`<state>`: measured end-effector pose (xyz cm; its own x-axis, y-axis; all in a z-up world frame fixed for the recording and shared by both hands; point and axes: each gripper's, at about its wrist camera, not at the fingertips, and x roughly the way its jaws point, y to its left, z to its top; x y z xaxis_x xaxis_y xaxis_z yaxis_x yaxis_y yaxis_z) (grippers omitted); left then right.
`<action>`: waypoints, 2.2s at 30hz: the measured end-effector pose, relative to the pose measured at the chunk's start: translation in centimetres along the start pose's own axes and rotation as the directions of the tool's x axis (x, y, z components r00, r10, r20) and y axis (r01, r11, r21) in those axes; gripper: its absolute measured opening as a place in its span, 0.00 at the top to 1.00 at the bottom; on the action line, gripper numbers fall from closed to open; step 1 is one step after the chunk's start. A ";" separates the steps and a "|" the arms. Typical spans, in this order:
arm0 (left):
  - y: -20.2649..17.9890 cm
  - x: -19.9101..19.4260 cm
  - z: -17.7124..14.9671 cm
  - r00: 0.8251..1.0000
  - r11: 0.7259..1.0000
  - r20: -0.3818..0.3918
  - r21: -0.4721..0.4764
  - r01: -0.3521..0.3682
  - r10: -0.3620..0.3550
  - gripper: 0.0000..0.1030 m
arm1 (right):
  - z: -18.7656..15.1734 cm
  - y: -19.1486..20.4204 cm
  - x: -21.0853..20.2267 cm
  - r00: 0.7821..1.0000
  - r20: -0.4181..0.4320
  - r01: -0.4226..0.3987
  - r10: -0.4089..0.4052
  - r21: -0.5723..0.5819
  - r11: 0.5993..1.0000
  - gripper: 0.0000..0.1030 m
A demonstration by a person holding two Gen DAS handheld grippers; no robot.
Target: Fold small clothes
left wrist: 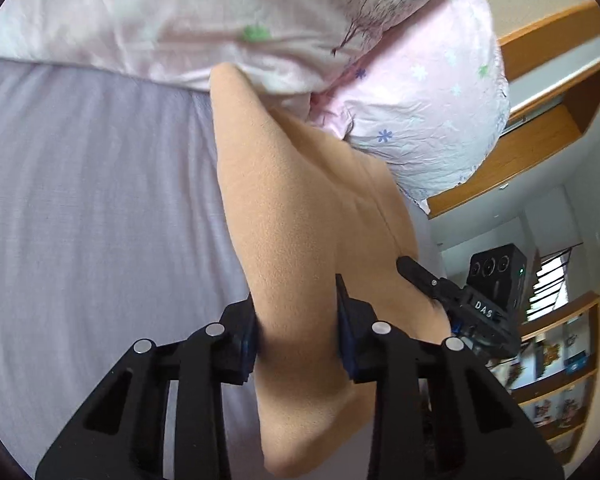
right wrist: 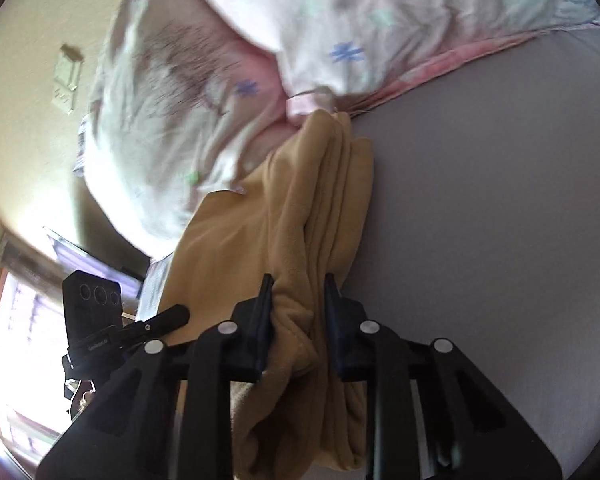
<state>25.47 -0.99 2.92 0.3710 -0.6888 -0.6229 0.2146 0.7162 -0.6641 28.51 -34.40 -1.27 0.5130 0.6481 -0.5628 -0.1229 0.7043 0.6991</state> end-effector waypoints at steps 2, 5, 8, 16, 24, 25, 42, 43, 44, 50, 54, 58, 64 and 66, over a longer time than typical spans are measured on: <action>1.0 -1.8 -0.5 0.999 0.999 0.017 0.005 -0.034 0.034 0.67 | -1.1 1.6 1.3 0.999 -0.038 -0.009 0.007 -0.040 0.999 0.77; 2.2 -3.5 -1.3 0.994 0.995 0.020 -0.002 -0.104 0.104 0.64 | -2.3 3.1 2.4 0.996 -0.063 0.050 -0.055 -0.081 0.996 0.64; 1.8 -7.0 -2.5 0.982 0.987 0.118 0.038 -0.156 0.150 0.64 | -3.5 4.9 -1.4 0.995 0.074 0.073 -0.066 -0.103 0.992 0.45; -5.0 -5.9 -7.1 0.996 0.968 0.089 0.249 -0.043 0.021 0.32 | -7.8 9.1 -2.8 0.977 -0.002 -0.211 0.212 -0.122 0.970 0.29; -5.1 -4.9 -10.6 0.974 0.935 0.098 0.276 -0.222 0.202 0.28 | -10.4 5.9 -3.1 0.996 -0.024 -0.084 0.083 -0.037 0.996 0.17; -5.2 -5.6 -11.1 0.968 0.928 0.119 0.278 -0.248 0.223 0.16 | -10.8 6.4 -4.1 0.998 -0.002 -0.066 0.066 -0.072 0.995 0.02; -2.7 -4.8 -14.1 0.798 0.755 0.134 0.265 -0.600 0.588 0.03 | -18.5 9.2 -1.2 0.852 0.090 0.509 -0.516 -0.377 0.774 0.02; -2.8 -4.7 -14.2 0.793 0.748 0.134 0.269 -0.606 0.594 0.03 | -18.7 9.2 -1.1 0.849 0.092 0.513 -0.521 -0.382 0.769 0.02; -2.9 -4.6 -14.3 0.787 0.741 0.136 0.274 -0.613 0.601 0.03 | -18.7 9.4 -0.9 0.845 0.095 0.519 -0.527 -0.386 0.763 0.02; -2.9 -4.3 -14.4 0.772 0.726 0.139 0.271 -0.632 0.620 0.01 | -18.8 9.5 -0.2 0.825 0.098 0.545 -0.557 -0.400 0.737 0.02; -2.9 -4.3 -14.4 0.769 0.725 0.141 0.264 -0.637 0.624 0.01 | -18.9 9.5 -0.2 0.818 0.106 0.555 -0.565 -0.402 0.728 0.02; -3.0 -4.3 -14.3 0.765 0.723 0.131 0.257 -0.641 0.631 0.01 | -18.9 9.4 -0.2 0.816 0.107 0.558 -0.569 -0.402 0.726 0.02; -2.9 -4.2 -14.0 0.761 0.723 0.107 0.250 -0.644 0.640 0.01 | -18.9 9.5 -0.2 0.815 0.106 0.559 -0.570 -0.401 0.726 0.02; -2.9 -4.2 -14.0 0.761 0.723 0.107 0.249 -0.644 0.640 0.01 | -18.9 9.5 -0.2 0.815 0.106 0.559 -0.570 -0.401 0.726 0.02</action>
<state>10.60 -1.80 1.66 0.5166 -0.0532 -0.8546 0.1411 0.9897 0.0237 11.16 -22.42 -2.86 0.5781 0.0963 -0.8103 -0.1427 0.9896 0.0158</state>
